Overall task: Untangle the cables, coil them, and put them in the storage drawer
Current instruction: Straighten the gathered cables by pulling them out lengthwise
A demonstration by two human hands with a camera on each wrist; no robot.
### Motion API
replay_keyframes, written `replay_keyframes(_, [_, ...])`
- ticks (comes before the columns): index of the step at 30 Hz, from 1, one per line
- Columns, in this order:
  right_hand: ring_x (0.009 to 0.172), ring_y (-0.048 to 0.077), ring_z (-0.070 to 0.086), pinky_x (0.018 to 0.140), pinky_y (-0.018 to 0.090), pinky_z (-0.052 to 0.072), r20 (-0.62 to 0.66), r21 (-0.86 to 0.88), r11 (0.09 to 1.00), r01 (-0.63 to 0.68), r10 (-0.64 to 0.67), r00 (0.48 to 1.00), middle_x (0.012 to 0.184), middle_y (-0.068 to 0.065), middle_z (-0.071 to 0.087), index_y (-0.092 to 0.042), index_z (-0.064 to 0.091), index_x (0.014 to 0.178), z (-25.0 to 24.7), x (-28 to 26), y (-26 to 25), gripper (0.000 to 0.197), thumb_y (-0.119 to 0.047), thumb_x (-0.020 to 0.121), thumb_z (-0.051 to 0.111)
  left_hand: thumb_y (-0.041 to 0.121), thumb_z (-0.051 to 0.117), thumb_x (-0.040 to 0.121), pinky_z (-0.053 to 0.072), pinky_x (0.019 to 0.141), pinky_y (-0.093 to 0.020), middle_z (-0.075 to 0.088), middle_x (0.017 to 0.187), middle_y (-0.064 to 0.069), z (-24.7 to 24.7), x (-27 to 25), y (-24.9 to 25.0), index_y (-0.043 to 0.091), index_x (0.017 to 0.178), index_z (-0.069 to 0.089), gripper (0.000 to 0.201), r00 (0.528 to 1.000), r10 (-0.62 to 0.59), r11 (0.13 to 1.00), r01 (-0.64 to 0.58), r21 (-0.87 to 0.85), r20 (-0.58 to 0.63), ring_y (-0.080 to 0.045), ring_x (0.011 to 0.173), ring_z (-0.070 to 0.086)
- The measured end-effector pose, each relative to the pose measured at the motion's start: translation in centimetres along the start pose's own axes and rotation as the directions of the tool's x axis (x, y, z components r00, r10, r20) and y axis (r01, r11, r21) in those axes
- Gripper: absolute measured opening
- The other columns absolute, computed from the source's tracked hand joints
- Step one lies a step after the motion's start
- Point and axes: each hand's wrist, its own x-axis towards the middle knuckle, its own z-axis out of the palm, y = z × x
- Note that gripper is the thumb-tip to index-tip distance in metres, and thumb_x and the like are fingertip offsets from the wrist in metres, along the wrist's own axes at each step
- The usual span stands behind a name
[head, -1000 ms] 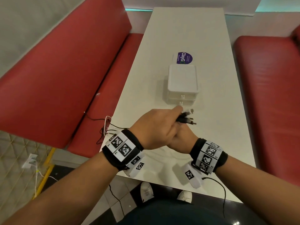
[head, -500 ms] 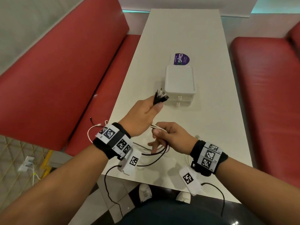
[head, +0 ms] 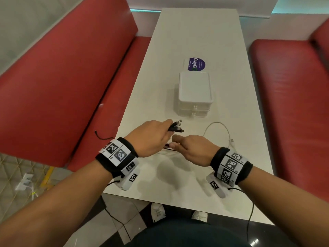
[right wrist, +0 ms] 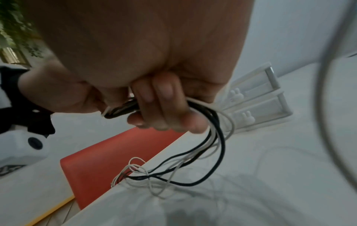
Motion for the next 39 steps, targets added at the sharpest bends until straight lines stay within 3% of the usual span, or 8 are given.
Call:
replay_keyframes(3, [0.065, 0.021, 0.048, 0.068, 0.038, 0.041, -0.06, -0.059, 0.996, 0.067, -0.071, 0.996, 0.069, -0.007, 0.051, -0.022, 0.053, 0.121, 0.4, -0.1, -0.2, 0.04, -0.047, 0.107, 0.025, 0.034, 0.04, 0.099, 0.045, 0.065, -0.043, 0.061, 0.083, -0.003, 0.1, -0.4, -0.1, 0.018, 0.098, 0.043, 0.017, 0.999, -0.015, 0.999, 0.014, 0.033, 0.033, -0.03, 0.072, 0.056])
replay_keyframes(8, [0.056, 0.017, 0.048, 0.06, 0.038, 0.041, -0.019, -0.192, 0.981, -0.026, 0.023, 1.0, 0.062, -0.003, 0.053, -0.02, 0.049, 0.072, -0.1, 0.0, 0.6, 0.051, -0.056, 0.103, 0.03, 0.048, 0.05, 0.091, 0.037, 0.062, -0.035, 0.054, 0.103, 0.002, 0.5, -1.2, 0.3, 0.022, 0.107, 0.042, 0.032, 0.987, -0.016, 0.965, -0.026, 0.259, 0.158, -0.022, 0.069, 0.046])
replay_keyframes(13, [0.075, 0.024, 0.058, 0.072, 0.045, 0.05, -0.024, -0.09, 0.996, -0.023, 0.021, 0.999, 0.092, 0.002, 0.064, -0.02, 0.056, 0.109, 0.4, -0.3, 0.8, 0.028, -0.038, 0.107, 0.034, 0.017, 0.045, 0.094, 0.033, 0.055, -0.035, 0.054, 0.08, -0.001, 0.7, -0.4, 0.1, 0.017, 0.112, 0.043, 0.018, 0.965, -0.089, 0.889, -0.035, 0.457, 0.247, -0.025, 0.065, 0.048])
replay_keyframes(19, [0.047, 0.017, 0.038, 0.052, 0.032, 0.034, -0.099, 0.166, 0.972, -0.164, 0.182, 0.978, 0.049, 0.004, 0.044, -0.001, 0.05, 0.058, -2.4, -0.1, 2.0, 0.076, -0.071, 0.086, 0.057, 0.031, 0.046, 0.096, 0.039, 0.055, -0.037, 0.061, 0.074, 0.002, 0.1, -0.9, -0.1, 0.023, 0.095, 0.041, 0.01, 0.994, -0.108, 0.978, 0.104, 0.183, 0.011, -0.028, 0.065, 0.054])
replay_keyframes(23, [0.047, 0.013, 0.039, 0.051, 0.028, 0.033, -0.081, 0.247, 0.961, -0.127, 0.151, 0.985, 0.05, 0.001, 0.048, -0.007, 0.059, 0.065, -2.5, -1.1, 2.7, 0.069, -0.074, 0.079, 0.06, 0.052, 0.049, 0.092, 0.04, 0.056, -0.035, 0.057, 0.068, 0.007, -0.5, -0.8, 0.0, 0.028, 0.085, 0.047, 0.025, 0.988, -0.155, 0.981, 0.154, 0.114, 0.002, -0.02, 0.063, 0.053])
replay_keyframes(28, [0.062, 0.021, 0.05, 0.058, 0.036, 0.042, -0.128, -0.277, 0.953, -0.125, 0.092, 0.988, 0.06, -0.004, 0.05, -0.02, 0.052, 0.068, -1.3, -1.2, 1.3, 0.05, -0.061, 0.096, 0.049, 0.036, 0.041, 0.098, 0.022, 0.047, -0.031, 0.042, 0.06, 0.004, 2.0, -1.2, -1.4, 0.021, 0.105, 0.045, 0.017, 0.992, -0.127, 0.837, 0.091, 0.54, 0.029, -0.027, 0.056, 0.045])
replay_keyframes(34, [0.055, 0.011, 0.052, 0.056, 0.03, 0.041, -0.062, 0.079, 0.995, -0.062, 0.067, 0.996, 0.06, -0.001, 0.058, -0.021, 0.064, 0.079, -2.4, -2.4, 2.5, 0.044, -0.057, 0.1, 0.047, 0.038, 0.035, 0.101, 0.022, 0.046, -0.031, 0.038, 0.059, 0.004, 1.7, -2.1, -3.9, 0.019, 0.108, 0.041, 0.021, 0.987, -0.159, 0.808, 0.114, 0.578, 0.029, -0.027, 0.056, 0.046])
replay_keyframes(39, [0.065, 0.026, 0.055, 0.057, 0.035, 0.036, -0.197, -0.415, 0.898, -0.147, 0.07, 0.978, 0.064, -0.001, 0.052, -0.017, 0.057, 0.075, -2.0, -1.8, 2.5, 0.058, -0.057, 0.104, 0.027, 0.038, 0.036, 0.101, 0.028, 0.047, -0.031, 0.054, 0.069, 0.002, 2.1, -2.8, -4.9, 0.019, 0.11, 0.042, 0.022, 0.975, -0.219, 0.816, 0.16, 0.555, 0.04, -0.027, 0.059, 0.048])
